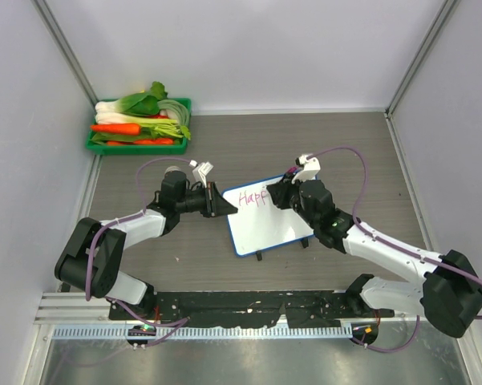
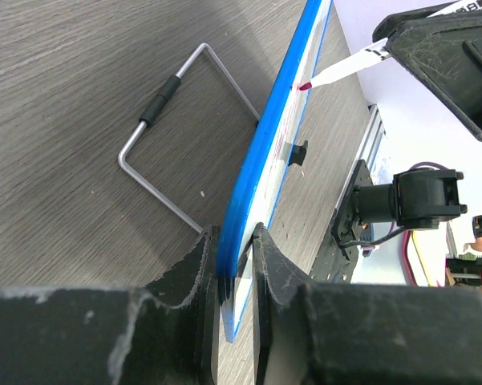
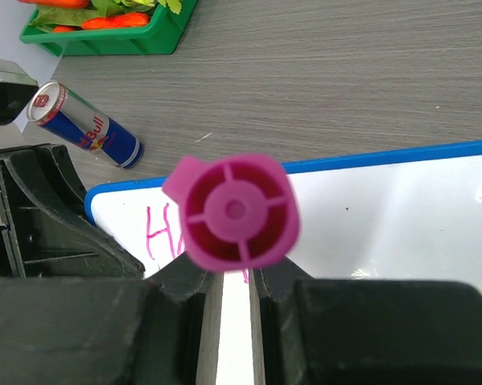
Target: Write a sentence on the whiteboard
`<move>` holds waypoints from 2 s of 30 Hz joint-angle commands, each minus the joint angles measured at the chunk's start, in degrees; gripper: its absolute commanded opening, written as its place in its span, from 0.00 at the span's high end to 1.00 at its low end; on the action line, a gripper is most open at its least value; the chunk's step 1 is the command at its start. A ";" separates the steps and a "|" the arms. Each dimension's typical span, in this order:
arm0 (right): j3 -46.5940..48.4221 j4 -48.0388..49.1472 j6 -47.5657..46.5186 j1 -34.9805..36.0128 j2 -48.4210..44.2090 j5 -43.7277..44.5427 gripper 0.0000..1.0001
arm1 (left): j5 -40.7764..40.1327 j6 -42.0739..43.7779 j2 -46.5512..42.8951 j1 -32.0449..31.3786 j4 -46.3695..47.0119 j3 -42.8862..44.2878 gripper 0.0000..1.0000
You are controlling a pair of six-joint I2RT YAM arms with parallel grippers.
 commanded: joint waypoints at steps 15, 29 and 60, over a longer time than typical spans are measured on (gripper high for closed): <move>1.76 2.50 -0.11 -0.69 -2.86 6.96 0.98 | -5.74 6.32 0.65 -0.02 -4.12 0.47 1.00; 1.06 0.57 -0.28 -0.78 -0.74 7.57 0.99 | -5.56 6.32 0.74 -0.02 -4.04 0.39 1.00; 3.69 1.53 -1.42 -0.69 -3.56 5.46 0.98 | -5.56 6.32 0.83 -0.02 -4.21 0.48 1.00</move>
